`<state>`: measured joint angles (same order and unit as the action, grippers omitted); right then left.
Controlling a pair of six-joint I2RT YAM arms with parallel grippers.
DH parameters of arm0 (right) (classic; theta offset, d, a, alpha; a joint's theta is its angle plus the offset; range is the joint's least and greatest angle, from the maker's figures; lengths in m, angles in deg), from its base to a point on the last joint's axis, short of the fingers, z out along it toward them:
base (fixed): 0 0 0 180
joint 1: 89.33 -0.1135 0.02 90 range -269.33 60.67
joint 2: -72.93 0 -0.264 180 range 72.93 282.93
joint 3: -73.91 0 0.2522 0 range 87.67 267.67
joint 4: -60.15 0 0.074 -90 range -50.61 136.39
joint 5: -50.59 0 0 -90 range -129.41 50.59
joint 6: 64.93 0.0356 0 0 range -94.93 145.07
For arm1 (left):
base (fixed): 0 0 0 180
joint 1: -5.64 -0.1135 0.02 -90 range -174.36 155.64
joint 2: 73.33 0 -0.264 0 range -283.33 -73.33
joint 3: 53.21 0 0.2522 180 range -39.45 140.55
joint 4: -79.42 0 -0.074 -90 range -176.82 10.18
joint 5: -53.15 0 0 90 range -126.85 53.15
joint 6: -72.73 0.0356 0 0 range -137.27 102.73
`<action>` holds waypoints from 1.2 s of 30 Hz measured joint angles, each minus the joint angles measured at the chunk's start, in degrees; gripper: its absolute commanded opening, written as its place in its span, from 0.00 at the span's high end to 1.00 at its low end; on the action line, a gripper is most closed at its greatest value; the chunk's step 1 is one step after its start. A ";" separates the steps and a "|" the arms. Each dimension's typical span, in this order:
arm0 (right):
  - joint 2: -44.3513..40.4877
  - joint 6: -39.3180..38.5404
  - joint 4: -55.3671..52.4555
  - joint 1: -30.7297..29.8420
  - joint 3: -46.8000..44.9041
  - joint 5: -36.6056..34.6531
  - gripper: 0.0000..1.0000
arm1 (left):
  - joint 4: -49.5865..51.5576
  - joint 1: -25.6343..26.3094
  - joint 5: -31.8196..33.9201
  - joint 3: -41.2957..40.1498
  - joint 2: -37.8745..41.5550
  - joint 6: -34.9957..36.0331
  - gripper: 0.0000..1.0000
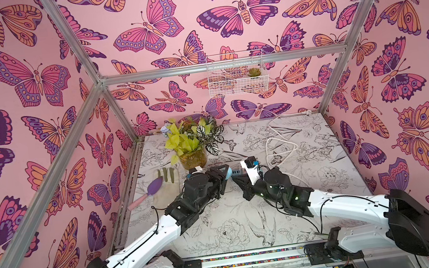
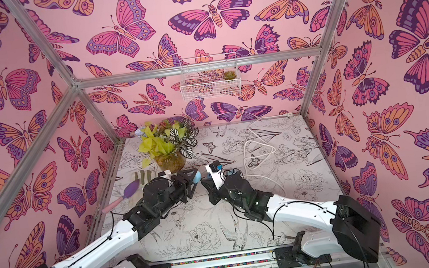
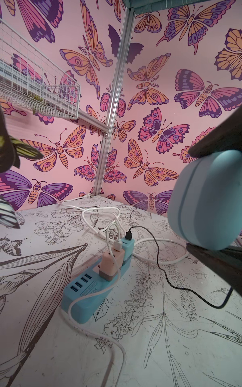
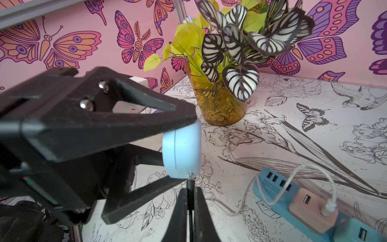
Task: Charge the bluetooth headset
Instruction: Insert the charging cable into the bluetooth headset.
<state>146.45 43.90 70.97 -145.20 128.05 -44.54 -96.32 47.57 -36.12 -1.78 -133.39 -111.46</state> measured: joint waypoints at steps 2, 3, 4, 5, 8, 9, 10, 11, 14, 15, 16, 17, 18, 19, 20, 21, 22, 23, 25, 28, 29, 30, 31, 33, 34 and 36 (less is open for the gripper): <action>0.00 -0.28 0.02 0.00 0.00 -0.11 1.00 | -0.11 0.31 0.22 0.00 -0.17 0.02 1.00; 0.00 -0.48 0.02 0.00 0.00 -0.20 1.00 | -0.24 0.44 0.39 0.00 -0.28 0.02 1.00; 0.00 -0.79 0.00 0.00 0.00 -0.31 1.00 | -0.46 0.50 0.52 0.00 -0.46 0.02 1.00; 0.00 -1.01 -0.04 0.02 0.00 -0.44 1.00 | -0.70 0.55 0.59 0.00 -0.63 0.04 1.00; 0.07 -1.42 -0.24 0.09 0.02 -0.74 1.00 | -1.01 0.90 0.90 0.00 -0.96 0.28 1.00; 0.11 -1.57 -0.35 0.07 0.04 -0.85 1.00 | -1.01 0.96 0.98 0.00 -1.05 0.35 1.00; 0.24 -1.81 -0.42 0.07 0.09 -0.92 1.00 | -1.01 1.03 1.14 0.00 -1.18 0.48 1.00; 0.44 -2.14 -0.44 0.09 0.13 -1.05 1.00 | -1.03 1.14 1.33 0.02 -1.40 0.70 1.00; 1.09 -2.62 -1.29 0.13 0.52 -1.36 1.00 | -0.98 1.33 2.05 0.11 -2.23 1.01 1.00; 1.33 -2.67 -1.73 0.15 0.83 -1.40 1.00 | -0.98 1.42 2.29 0.11 -2.43 1.11 1.00; 1.60 -2.80 -2.05 0.24 1.07 -1.42 1.00 | -0.98 1.53 2.67 0.13 -2.67 1.18 1.00; 1.84 -2.86 -2.12 0.28 1.16 -1.46 1.00 | -1.01 1.62 3.02 0.13 -2.82 1.20 1.00; 1.97 -3.02 -2.12 0.28 1.18 -1.49 1.00 | -0.98 1.66 3.21 0.13 -2.93 1.33 1.00; 2.08 -3.21 -2.12 0.28 1.20 -1.57 1.00 | -0.98 1.73 3.41 0.13 -3.02 1.40 1.00; 2.14 -3.52 -2.14 0.28 1.27 -1.68 1.00 | -1.01 1.86 3.58 0.13 -3.08 1.49 1.00; 2.19 -3.76 -2.16 0.28 1.27 -1.70 1.00 | -1.01 1.90 3.74 0.13 -3.08 1.55 1.00; 2.21 -3.89 -2.14 0.28 1.27 -1.75 1.00 | -1.01 1.92 3.82 0.13 -3.06 1.62 1.00; 2.25 -4.00 -2.14 0.28 1.29 -1.79 1.00 | -1.01 1.97 3.82 0.13 -3.06 1.64 1.00; 2.36 -4.22 -2.14 0.28 1.36 -1.95 1.00 | -1.01 1.99 3.87 0.13 -3.06 1.73 1.00; 2.56 -4.37 -1.97 0.28 1.36 -2.10 1.00 | -1.01 1.99 3.91 0.13 -3.06 1.77 1.00; 2.60 -4.37 -1.73 0.28 1.36 -2.14 1.00 | -1.05 1.99 3.96 0.13 -3.06 1.77 1.00; 2.60 -4.39 -1.60 0.28 1.36 -2.16 1.00 | -1.16 1.99 4.04 0.13 -3.06 1.77 1.00; 2.60 -4.44 -1.49 0.31 1.36 -2.14 1.00 | -1.22 1.99 4.11 0.13 -3.06 1.77 1.00; 2.64 -4.57 -1.29 0.33 1.36 -2.12 1.00 | -1.27 1.99 4.26 0.13 -3.02 1.77 1.00; 2.67 -4.57 -1.16 0.33 1.36 -2.12 1.00 | -1.33 2.01 4.31 0.13 -2.95 1.75 1.00; 2.67 -4.52 -0.50 0.33 1.36 -2.12 1.00 | -1.57 2.01 4.68 0.11 -2.71 1.70 1.00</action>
<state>149.12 39.38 70.47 -144.88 129.41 -46.66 -97.89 49.58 -31.44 -1.67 -136.10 -109.76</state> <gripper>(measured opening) 0.081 0.596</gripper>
